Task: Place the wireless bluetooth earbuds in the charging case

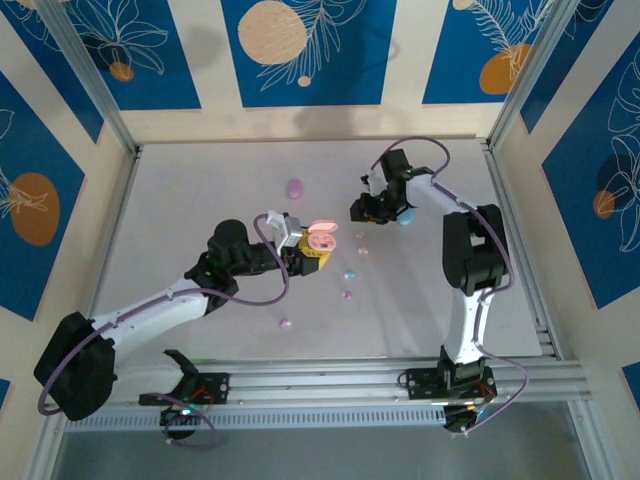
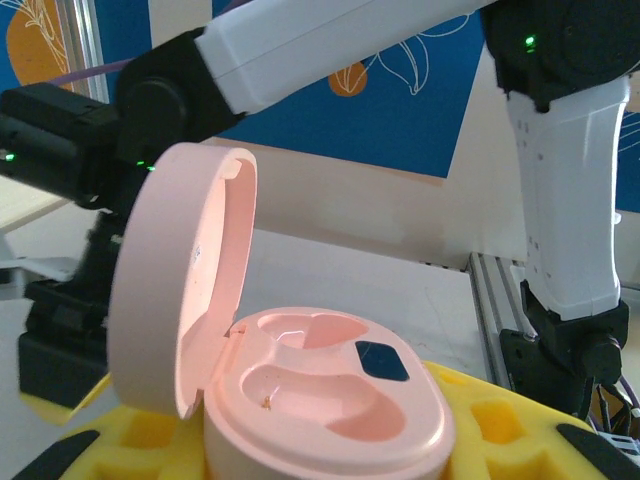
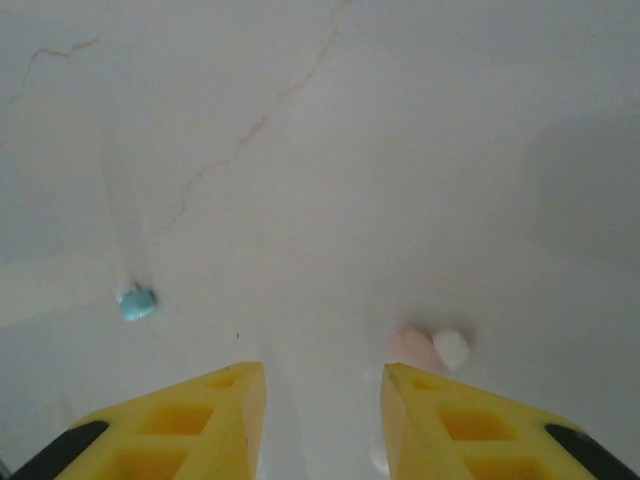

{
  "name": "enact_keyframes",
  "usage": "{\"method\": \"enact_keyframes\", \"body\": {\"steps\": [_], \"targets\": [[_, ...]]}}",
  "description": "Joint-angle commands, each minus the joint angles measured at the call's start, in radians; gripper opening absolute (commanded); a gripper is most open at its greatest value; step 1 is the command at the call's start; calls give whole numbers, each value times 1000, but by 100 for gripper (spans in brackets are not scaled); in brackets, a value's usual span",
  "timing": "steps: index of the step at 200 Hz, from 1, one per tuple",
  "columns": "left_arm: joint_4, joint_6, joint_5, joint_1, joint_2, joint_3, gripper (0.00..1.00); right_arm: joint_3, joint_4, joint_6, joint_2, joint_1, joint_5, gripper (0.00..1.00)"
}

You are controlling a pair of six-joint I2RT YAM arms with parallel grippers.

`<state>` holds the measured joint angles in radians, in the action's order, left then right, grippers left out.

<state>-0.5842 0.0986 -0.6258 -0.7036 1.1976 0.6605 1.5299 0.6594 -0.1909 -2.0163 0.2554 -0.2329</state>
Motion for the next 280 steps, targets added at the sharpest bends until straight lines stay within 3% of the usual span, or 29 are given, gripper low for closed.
{"method": "enact_keyframes", "body": {"steps": [1, 35, 95, 216, 280], "targets": [[-31, 0, -6, -8, -23, -9, 25, 95, 100, 80, -70, 7, 19, 39], [-26, 3, -5, -8, -30, -11, 25, 186, 148, 100, -168, 7, -12, 42], [-23, 0, -3, -8, -24, -5, 25, 196, 176, 104, -221, -1, -24, 44], [-38, 14, -6, -8, -8, -2, 25, 101, 213, 111, -136, 6, -19, 40], [-48, 23, -8, -8, -7, -4, 25, 119, 213, 102, -127, 22, 84, 41]]}}
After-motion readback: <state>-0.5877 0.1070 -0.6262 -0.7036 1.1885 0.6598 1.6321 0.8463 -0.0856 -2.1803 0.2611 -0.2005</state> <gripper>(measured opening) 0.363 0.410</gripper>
